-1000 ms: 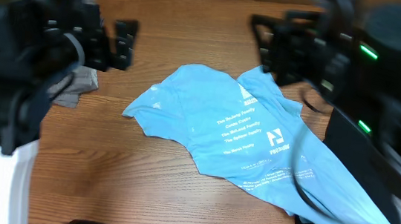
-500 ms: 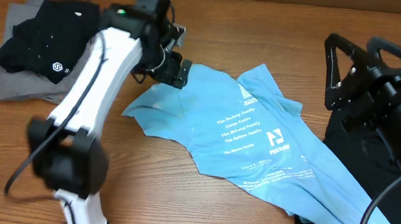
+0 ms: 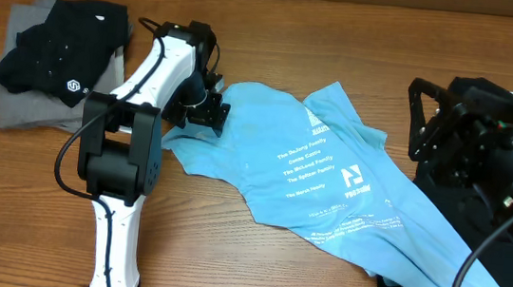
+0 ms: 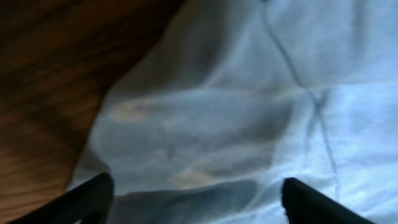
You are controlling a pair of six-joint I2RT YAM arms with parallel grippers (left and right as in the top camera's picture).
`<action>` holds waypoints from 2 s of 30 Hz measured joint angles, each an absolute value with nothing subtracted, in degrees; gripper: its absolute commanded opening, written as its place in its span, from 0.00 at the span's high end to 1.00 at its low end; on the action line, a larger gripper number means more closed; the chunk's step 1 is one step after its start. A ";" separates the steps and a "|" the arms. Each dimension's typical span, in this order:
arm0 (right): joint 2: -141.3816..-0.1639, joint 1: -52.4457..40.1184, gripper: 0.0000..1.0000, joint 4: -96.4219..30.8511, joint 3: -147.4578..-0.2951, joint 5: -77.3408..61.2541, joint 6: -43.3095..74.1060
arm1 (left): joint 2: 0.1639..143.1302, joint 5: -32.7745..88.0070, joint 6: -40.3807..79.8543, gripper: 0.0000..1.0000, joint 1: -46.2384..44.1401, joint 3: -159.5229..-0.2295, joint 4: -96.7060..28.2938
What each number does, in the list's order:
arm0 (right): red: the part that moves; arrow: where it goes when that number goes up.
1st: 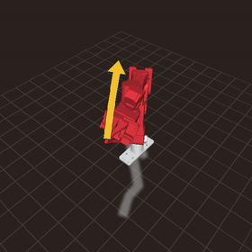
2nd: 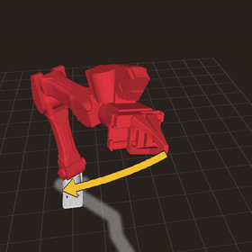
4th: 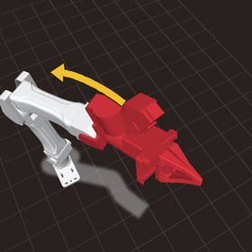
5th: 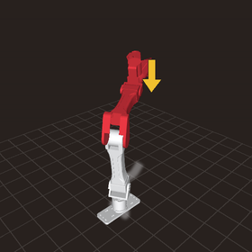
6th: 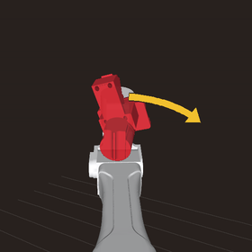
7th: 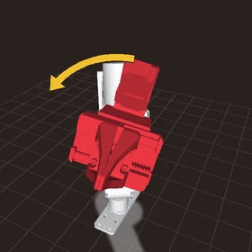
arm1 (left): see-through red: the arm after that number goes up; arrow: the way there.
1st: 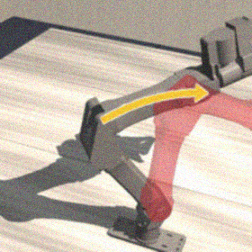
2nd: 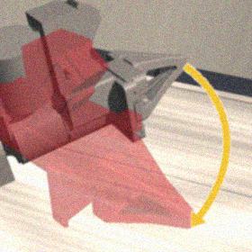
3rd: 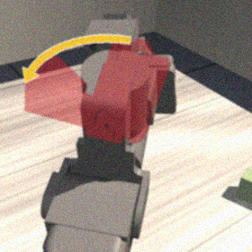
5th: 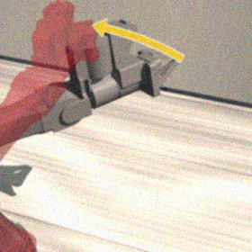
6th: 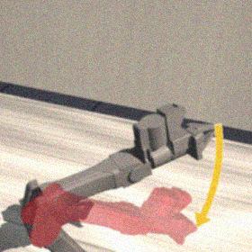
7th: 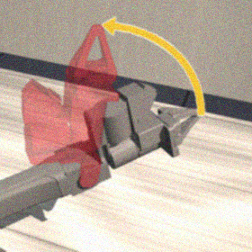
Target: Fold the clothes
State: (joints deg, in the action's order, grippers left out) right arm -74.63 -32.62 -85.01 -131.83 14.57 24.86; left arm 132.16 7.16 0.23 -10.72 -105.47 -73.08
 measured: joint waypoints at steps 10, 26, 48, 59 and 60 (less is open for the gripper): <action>-75.72 -32.62 0.25 -87.57 -131.83 18.63 27.24 | 132.25 0.54 3.60 0.96 -9.67 -104.66 -73.97; -80.86 -30.09 0.16 -94.30 -131.83 23.66 33.89 | 127.63 13.50 -2.74 0.38 9.61 -104.25 -76.64; -86.74 -26.70 0.12 -97.10 -131.79 18.15 34.48 | 131.79 5.52 -5.41 0.50 -3.77 -103.68 -74.13; -86.74 -25.12 0.12 -97.12 -131.79 17.93 34.50 | 132.38 5.52 -3.60 0.96 -3.68 -100.95 -77.60; -86.74 -24.56 0.12 -97.12 -131.79 17.91 34.50 | 132.38 5.52 -3.11 0.96 -3.66 -100.62 -78.32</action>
